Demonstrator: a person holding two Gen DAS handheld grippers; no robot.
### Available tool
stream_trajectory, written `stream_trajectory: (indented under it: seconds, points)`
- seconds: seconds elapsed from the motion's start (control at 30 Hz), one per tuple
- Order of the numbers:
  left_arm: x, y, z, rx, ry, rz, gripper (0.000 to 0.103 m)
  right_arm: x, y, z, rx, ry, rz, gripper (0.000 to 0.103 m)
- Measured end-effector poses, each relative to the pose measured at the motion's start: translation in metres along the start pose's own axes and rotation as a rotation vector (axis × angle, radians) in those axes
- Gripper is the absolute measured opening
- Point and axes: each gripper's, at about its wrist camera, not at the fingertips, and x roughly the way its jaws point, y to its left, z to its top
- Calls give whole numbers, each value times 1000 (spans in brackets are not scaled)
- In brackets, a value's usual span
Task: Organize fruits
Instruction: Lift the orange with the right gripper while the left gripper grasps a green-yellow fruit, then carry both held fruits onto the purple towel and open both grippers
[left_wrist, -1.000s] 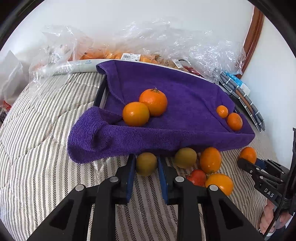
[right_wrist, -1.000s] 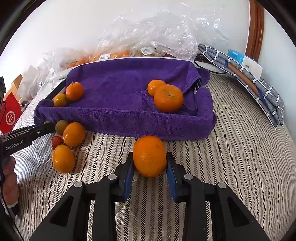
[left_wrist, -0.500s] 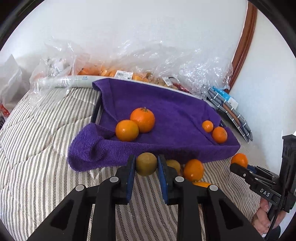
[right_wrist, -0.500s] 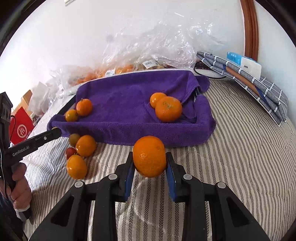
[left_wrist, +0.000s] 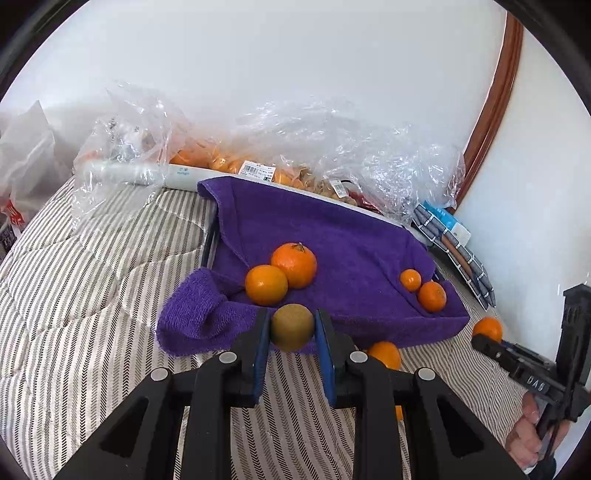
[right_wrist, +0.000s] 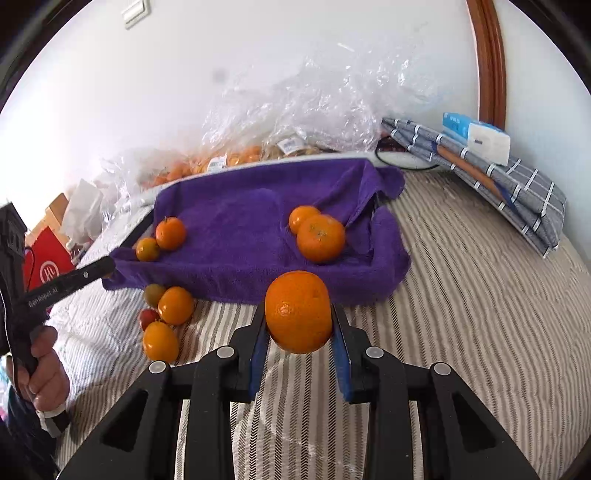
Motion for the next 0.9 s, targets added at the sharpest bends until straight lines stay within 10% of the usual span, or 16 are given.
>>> stream_trajectory:
  seconds: [0.47, 0.9]
  points:
    - [5, -13, 38, -15, -43, 41, 23, 14, -27, 56, -2, -58, -41, 32]
    - [50, -17, 37, -25, 18, 5, 23, 59, 15, 68, -70, 15, 150, 32]
